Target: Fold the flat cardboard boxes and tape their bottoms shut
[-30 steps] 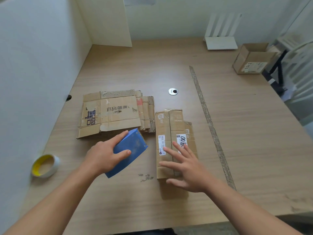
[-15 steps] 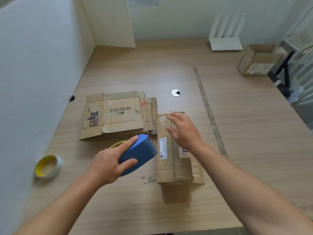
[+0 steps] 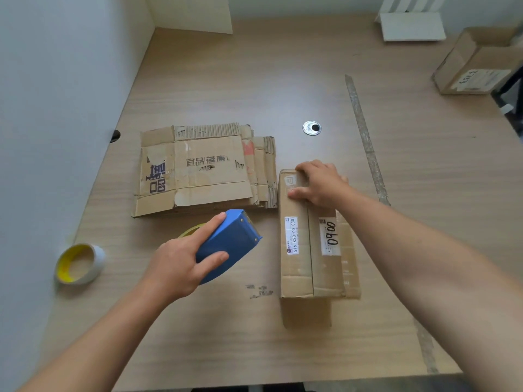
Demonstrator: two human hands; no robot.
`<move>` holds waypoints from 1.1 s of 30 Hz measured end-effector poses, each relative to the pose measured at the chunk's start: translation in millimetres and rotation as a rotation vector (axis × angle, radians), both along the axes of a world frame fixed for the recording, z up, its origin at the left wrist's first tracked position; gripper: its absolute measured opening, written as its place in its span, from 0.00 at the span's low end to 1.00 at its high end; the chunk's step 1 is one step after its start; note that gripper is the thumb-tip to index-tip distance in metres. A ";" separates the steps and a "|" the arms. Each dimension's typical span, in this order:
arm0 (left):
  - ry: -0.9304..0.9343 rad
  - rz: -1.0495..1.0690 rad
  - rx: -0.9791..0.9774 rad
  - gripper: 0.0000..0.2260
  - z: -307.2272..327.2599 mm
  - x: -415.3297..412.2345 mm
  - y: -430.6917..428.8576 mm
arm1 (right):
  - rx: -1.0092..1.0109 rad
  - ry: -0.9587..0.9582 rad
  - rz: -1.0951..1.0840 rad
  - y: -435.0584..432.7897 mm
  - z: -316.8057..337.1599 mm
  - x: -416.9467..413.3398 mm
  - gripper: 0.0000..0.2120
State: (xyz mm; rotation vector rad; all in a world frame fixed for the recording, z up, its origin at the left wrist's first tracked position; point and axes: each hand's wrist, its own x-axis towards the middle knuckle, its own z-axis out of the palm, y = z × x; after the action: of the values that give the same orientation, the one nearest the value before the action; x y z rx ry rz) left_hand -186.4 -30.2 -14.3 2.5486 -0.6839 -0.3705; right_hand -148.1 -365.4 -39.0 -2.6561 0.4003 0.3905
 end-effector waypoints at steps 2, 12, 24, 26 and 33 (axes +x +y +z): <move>-0.001 0.006 0.006 0.28 -1.7 2.9 -0.2 | 0.040 0.013 -0.008 -2.9 -2.8 3.0 0.35; -0.005 -0.005 -0.036 0.29 4.4 8.2 -12.5 | 0.077 0.086 0.068 -11.7 -5.1 12.9 0.36; 0.030 0.058 -0.068 0.30 10.4 -5.2 -26.3 | -0.170 -0.204 0.170 47.1 12.0 -116.8 0.37; 0.038 0.074 -0.069 0.30 10.4 -10.6 -28.4 | -0.174 -0.200 0.180 58.3 3.6 -142.2 0.38; -0.004 0.129 0.030 0.31 9.7 -16.6 -45.9 | -0.179 -0.118 0.203 57.3 -37.2 -173.8 0.38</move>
State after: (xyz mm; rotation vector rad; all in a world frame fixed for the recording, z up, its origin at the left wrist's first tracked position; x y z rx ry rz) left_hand -203.0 -76.1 -4.6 2.6064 -0.5151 -0.3345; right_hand -321.9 -308.1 -76.2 -2.8879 0.1347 0.2676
